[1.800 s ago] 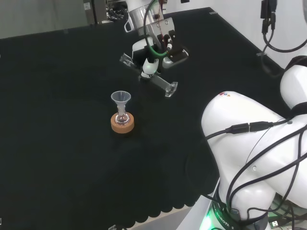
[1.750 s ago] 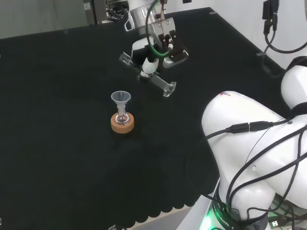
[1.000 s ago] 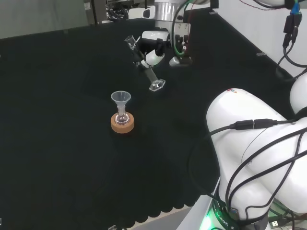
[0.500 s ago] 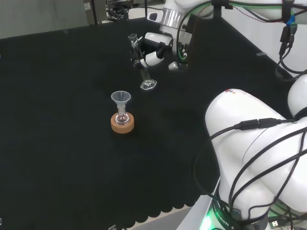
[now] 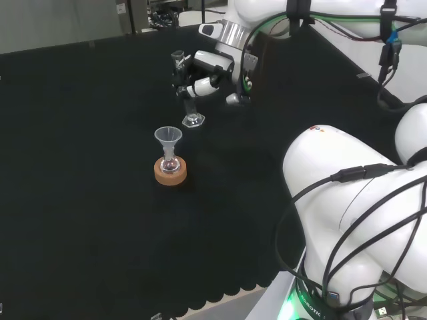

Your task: Put the graduated cylinder back on the table.

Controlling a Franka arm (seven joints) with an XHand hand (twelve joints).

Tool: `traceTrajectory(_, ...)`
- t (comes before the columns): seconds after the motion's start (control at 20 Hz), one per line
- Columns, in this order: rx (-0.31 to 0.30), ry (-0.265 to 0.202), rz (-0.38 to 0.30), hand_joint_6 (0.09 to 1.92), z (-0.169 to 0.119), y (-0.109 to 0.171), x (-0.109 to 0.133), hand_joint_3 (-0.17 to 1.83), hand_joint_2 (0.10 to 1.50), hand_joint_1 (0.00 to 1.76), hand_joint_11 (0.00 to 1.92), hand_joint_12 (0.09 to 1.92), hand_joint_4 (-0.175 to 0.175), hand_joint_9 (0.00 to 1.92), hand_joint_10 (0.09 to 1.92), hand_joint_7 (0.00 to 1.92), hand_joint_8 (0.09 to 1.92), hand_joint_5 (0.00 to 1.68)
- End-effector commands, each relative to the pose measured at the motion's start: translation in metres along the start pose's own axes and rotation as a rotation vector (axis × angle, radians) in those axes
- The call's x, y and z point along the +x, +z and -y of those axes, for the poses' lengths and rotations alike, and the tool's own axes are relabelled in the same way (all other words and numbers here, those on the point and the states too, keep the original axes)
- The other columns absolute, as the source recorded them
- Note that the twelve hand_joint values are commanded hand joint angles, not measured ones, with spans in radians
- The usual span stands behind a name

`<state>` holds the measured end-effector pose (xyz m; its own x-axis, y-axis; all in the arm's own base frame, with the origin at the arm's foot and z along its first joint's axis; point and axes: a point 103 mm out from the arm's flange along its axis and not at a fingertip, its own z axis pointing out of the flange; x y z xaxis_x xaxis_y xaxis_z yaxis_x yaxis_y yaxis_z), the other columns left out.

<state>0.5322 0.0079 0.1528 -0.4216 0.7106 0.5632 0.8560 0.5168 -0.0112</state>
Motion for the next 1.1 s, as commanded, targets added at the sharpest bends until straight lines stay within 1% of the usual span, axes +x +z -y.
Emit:
traceTrajectory(0.05,-0.003,-0.027,-0.02,0.99,-0.009,0.014,-0.006,0.0,1.11,1.26,1.16,0.85,-0.175,1.43,0.09,1.01,0.99,0.97)
traceTrajectory(0.25,-0.008,-0.033,-0.024,0.99,-0.013,0.019,-0.01,0.0,1.11,1.26,1.16,0.85,-0.175,1.43,0.09,1.01,0.99,0.97)
traceTrajectory(0.55,-0.043,-0.037,-0.028,1.0,-0.018,0.023,-0.017,0.0,1.11,1.26,1.16,0.85,-0.175,1.43,0.09,1.01,0.99,0.97)
traceTrajectory(0.65,-0.053,-0.032,-0.032,1.0,-0.018,0.024,-0.02,0.0,1.11,1.26,1.16,0.85,-0.175,1.43,0.09,1.01,0.99,0.97)
traceTrajectory(0.85,-0.077,-0.034,-0.022,1.0,-0.019,0.025,-0.023,0.0,1.11,1.26,1.16,0.85,-0.175,1.43,0.09,1.0,0.99,0.97)
traceTrajectory(1.1,-0.087,-0.029,0.008,1.0,-0.02,0.029,-0.026,0.0,1.11,1.26,1.16,0.85,-0.175,1.42,0.09,1.0,1.0,0.97)
